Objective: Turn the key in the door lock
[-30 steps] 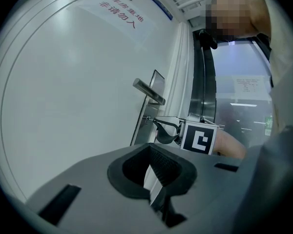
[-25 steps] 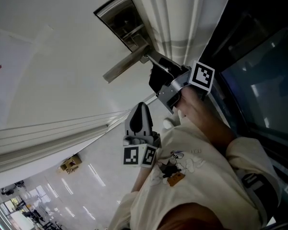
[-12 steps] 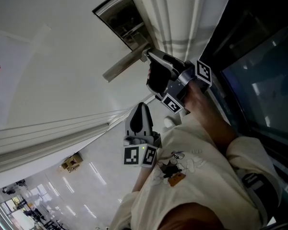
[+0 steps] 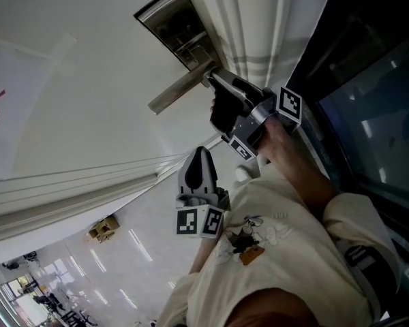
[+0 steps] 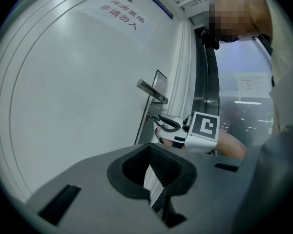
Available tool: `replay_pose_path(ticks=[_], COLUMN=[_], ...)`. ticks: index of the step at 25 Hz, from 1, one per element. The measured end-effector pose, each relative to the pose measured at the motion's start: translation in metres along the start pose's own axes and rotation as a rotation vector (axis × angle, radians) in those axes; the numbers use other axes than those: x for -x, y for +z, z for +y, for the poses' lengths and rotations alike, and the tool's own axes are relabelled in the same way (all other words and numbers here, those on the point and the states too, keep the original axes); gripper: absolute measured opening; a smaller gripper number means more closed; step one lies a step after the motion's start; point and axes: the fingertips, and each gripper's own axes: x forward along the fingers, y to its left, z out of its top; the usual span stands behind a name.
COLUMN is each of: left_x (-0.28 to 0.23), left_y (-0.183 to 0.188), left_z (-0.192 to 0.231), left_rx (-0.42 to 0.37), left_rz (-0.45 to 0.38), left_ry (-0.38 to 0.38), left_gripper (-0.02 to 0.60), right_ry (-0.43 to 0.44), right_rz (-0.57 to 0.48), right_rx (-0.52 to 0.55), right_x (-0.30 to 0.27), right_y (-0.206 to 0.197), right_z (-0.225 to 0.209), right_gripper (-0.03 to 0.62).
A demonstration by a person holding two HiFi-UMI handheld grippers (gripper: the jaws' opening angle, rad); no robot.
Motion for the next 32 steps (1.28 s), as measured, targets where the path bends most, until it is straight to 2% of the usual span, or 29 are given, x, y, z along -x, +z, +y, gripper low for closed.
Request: replay_pose_path(ticks=[2,6,9,12,15,24,26,29,32], left_x=[0.002,0.004,0.005,0.003,0.0,-0.011,-0.013,-0.018,-0.019], left_y=[0.0,-0.001,-0.003,-0.004,-0.005,0.0,-0.002,-0.005,-0.006], left_z=[0.001,0.003,0.002,0.001,-0.001,-0.01,-0.013,-0.023,-0.031], left_rx=[0.004,0.006,0.01,0.011,0.012,0.0,0.0,-0.014,-0.035], left_rz=[-0.003,-0.002,0.0,0.004,0.009,0.01,0.015,0.031,0.038], left_ry=[0.009,0.017,0.015,0.006,-0.006,-0.06,-0.074,-0.108,-0.142], left_gripper=[0.006,0.005,0.006,0.005,0.006,0.006,0.005,0.005,0.005], right_ry=[0.014,0.018,-0.004,-0.037,-0.068,-0.176,-0.205,-0.24,-0.251], right_rz=[0.019,0.041,0.047,0.07,0.113,0.265,0.275,0.282,0.305], right_rx=[0.002,0.038,0.128,0.28,0.469,0.946,1.072,1.286,1.42], right_x=[0.001,0.008,0.022,0.037,0.05,0.076,0.08,0.085,0.086], right_y=[-0.004,-0.01,-0.006,-0.002,-0.005,-0.022,-0.021,-0.023,-0.033], right_z=[0.002,0.008,0.009,0.009,0.008,-0.013,-0.014,-0.012,-0.012], right_gripper=[0.138,0.144,0.144,0.136,0.071,0.037,0.012,0.008,0.006])
